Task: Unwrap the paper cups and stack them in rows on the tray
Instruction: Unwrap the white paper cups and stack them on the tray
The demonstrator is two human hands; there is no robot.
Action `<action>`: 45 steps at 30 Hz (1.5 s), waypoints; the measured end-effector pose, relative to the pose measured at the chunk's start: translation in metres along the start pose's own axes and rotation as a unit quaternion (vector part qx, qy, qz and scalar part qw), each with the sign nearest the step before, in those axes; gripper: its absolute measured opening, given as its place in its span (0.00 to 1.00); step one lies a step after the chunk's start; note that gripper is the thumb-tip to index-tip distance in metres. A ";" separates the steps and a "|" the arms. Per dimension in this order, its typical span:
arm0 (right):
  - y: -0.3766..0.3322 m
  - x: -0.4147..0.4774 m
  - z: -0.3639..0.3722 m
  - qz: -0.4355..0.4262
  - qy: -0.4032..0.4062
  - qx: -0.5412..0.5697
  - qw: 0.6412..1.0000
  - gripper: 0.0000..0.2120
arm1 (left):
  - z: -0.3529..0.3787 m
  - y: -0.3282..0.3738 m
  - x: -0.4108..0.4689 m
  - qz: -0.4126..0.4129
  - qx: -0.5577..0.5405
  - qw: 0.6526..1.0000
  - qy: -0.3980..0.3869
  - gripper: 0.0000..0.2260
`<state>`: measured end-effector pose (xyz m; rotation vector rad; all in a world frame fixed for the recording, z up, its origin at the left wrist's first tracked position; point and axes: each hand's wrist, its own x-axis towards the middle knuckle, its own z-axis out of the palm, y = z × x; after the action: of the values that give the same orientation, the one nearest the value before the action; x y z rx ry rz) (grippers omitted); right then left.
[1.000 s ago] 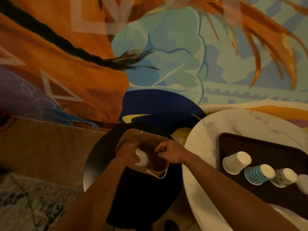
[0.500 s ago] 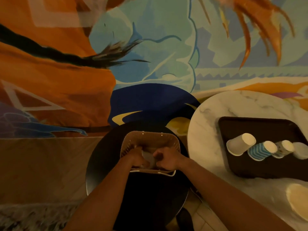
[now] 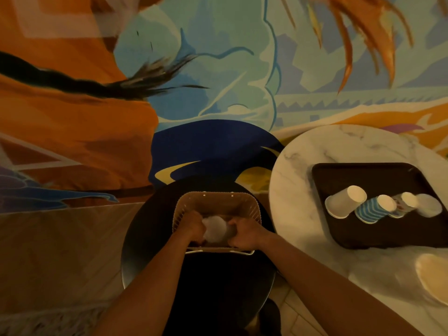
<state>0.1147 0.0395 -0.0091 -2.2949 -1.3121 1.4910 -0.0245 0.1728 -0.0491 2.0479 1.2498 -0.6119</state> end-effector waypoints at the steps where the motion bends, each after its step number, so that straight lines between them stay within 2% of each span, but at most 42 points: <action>1: 0.001 0.001 0.000 0.005 0.002 0.003 1.000 0.26 | -0.002 0.002 0.000 -0.001 0.001 1.000 0.004 0.23; 3: 0.001 0.001 -0.002 0.015 0.011 0.011 1.000 0.33 | -0.007 0.006 -0.004 -0.003 -0.014 1.000 0.016 0.21; 6: -0.001 -0.003 -0.011 0.015 0.036 0.032 0.999 0.46 | -0.021 0.013 -0.013 -0.001 -0.036 0.999 -0.011 0.23; 9: -0.005 -0.008 -0.022 0.026 0.048 0.112 0.992 0.54 | -0.044 0.020 -0.020 0.031 -0.071 0.997 -0.019 0.15; 13: -0.007 -0.023 -0.037 0.036 0.055 0.293 0.954 0.53 | -0.072 0.038 -0.044 0.113 -0.020 0.991 0.064 0.07; 15: -0.005 -0.034 -0.043 0.034 0.060 0.352 0.934 0.54 | -0.085 0.056 -0.064 0.150 -0.002 0.986 0.077 0.09; 16: -0.003 -0.039 -0.045 0.036 0.057 0.373 0.925 0.54 | -0.092 0.065 -0.075 0.163 0.045 0.983 0.069 0.11; 18: 0.001 -0.052 -0.049 0.036 0.034 0.414 0.909 0.50 | -0.106 0.081 -0.095 0.193 0.128 0.970 0.072 0.19; 19: 0.003 -0.059 -0.051 0.033 0.023 0.438 0.898 0.47 | -0.111 0.089 -0.106 0.205 0.116 0.969 0.081 0.21; 20: 0.006 -0.066 -0.052 0.028 0.019 0.464 0.885 0.43 | -0.115 0.097 -0.114 0.209 0.118 0.968 0.081 0.21; 22: 0.012 -0.078 -0.054 0.009 0.030 0.515 0.857 0.37 | -0.118 0.111 -0.126 0.241 0.112 0.960 0.084 0.14; 24: 0.016 -0.091 -0.060 -0.013 0.048 0.556 0.830 0.35 | -0.118 0.122 -0.132 0.255 0.009 0.961 0.108 0.05; 25: 0.017 -0.099 -0.065 -0.025 0.056 0.572 0.818 0.34 | -0.117 0.129 -0.136 0.251 -0.057 0.959 0.118 0.04; 29: 0.024 -0.141 -0.093 -0.074 0.088 0.603 0.789 0.28 | -0.109 0.170 -0.161 0.270 -0.216 0.929 0.134 0.12; 31: 0.032 -0.164 -0.107 -0.089 0.114 0.604 0.784 0.31 | -0.100 0.194 -0.178 0.284 -0.276 0.911 0.118 0.14; 33: 0.045 -0.187 -0.120 -0.093 0.137 0.589 0.791 0.34 | -0.086 0.220 -0.191 0.292 -0.298 0.904 0.099 0.21; 34: 0.054 -0.199 -0.126 -0.092 0.148 0.583 0.794 0.35 | -0.079 0.233 -0.200 0.301 -0.302 0.900 0.093 0.22; 37: 0.088 -0.241 -0.139 -0.094 0.173 0.589 0.784 0.30 | -0.053 0.271 -0.222 0.325 -0.304 0.893 0.072 0.15; 39: 0.114 -0.271 -0.146 -0.100 0.183 0.593 0.778 0.26 | -0.033 0.297 -0.237 0.335 -0.314 0.886 0.062 0.20; 42: 0.154 -0.315 -0.154 -0.102 0.183 0.586 0.783 0.29 | 0.000 0.335 -0.261 0.344 -0.332 0.877 0.049 0.27; 45: 0.192 -0.354 -0.162 -0.092 0.193 0.574 0.791 0.31 | 0.032 0.372 -0.283 0.339 -0.359 0.869 0.040 0.25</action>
<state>0.3055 -0.2741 0.2232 -1.4376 -0.2760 1.1228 0.1844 -0.1422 0.2278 1.6830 0.5652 0.2531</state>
